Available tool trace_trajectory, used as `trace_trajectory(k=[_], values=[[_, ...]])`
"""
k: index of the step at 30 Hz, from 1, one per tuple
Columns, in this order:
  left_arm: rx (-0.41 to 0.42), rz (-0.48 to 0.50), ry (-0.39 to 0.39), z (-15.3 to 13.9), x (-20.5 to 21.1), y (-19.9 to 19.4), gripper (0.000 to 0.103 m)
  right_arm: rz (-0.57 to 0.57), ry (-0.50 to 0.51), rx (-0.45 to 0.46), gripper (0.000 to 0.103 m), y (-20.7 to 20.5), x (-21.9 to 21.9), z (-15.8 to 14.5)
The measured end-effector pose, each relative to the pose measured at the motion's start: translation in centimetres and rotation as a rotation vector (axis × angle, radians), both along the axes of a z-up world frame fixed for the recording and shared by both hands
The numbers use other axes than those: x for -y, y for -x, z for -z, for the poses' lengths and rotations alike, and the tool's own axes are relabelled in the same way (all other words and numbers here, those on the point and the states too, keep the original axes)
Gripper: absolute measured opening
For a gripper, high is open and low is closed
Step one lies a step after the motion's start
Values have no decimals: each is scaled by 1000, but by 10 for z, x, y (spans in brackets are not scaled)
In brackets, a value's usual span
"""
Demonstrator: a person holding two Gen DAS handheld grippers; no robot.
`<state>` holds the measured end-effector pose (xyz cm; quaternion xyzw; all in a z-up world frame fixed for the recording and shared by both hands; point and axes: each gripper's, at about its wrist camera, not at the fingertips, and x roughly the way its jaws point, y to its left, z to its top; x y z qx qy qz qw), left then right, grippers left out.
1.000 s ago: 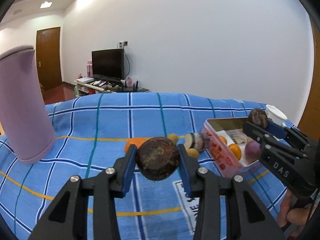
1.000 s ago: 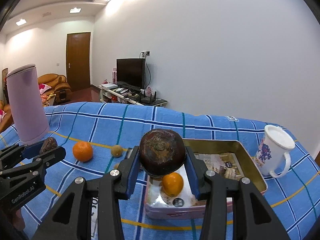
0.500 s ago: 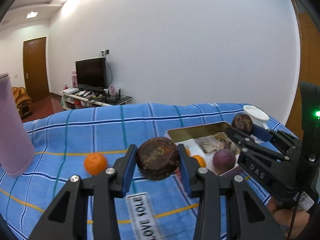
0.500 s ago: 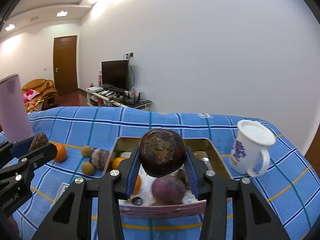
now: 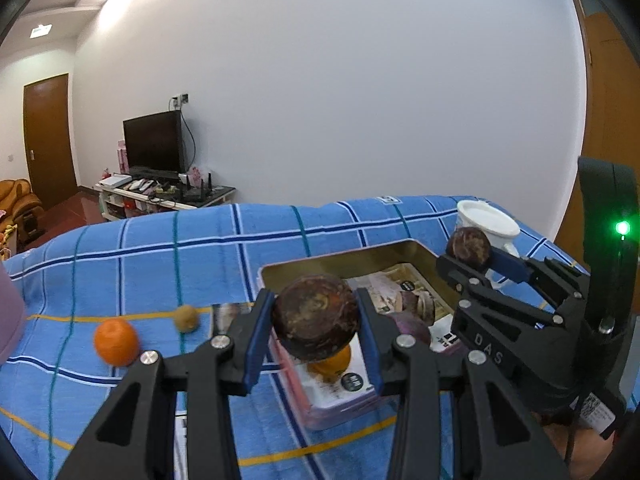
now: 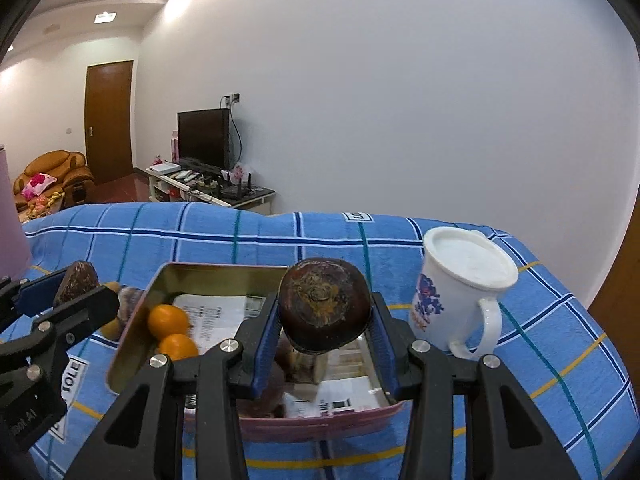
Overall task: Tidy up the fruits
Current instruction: 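Carry both dark brown fruits into the pink tin and open both tools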
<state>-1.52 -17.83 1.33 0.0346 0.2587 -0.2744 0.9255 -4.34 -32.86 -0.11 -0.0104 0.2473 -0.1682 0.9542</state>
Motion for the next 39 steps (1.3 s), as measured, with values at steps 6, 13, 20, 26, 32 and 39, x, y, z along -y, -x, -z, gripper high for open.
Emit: trace_trajectory(k=[6,13,20,26,32,39], values=[[-19,9,-13,8,15,-7,42,7,-4,-33,45,-7,8,5],[-30,8,-22,13,23,-11,42,-12,-32,-78,45,-18,12,11],[-45,-1,-35,17,25,-16,42,-42,-43,-139,45,-30,10,25],[-56,-5,-64,24,29,-18,42,-62,-40,-179,45,-39,8,33],[-45,-19,-85,27,30,-18,42,-71,-50,-176,45,-39,9,34],[-27,-28,-93,26,32,-16,43,-96,-84,-166,45,-40,13,33]])
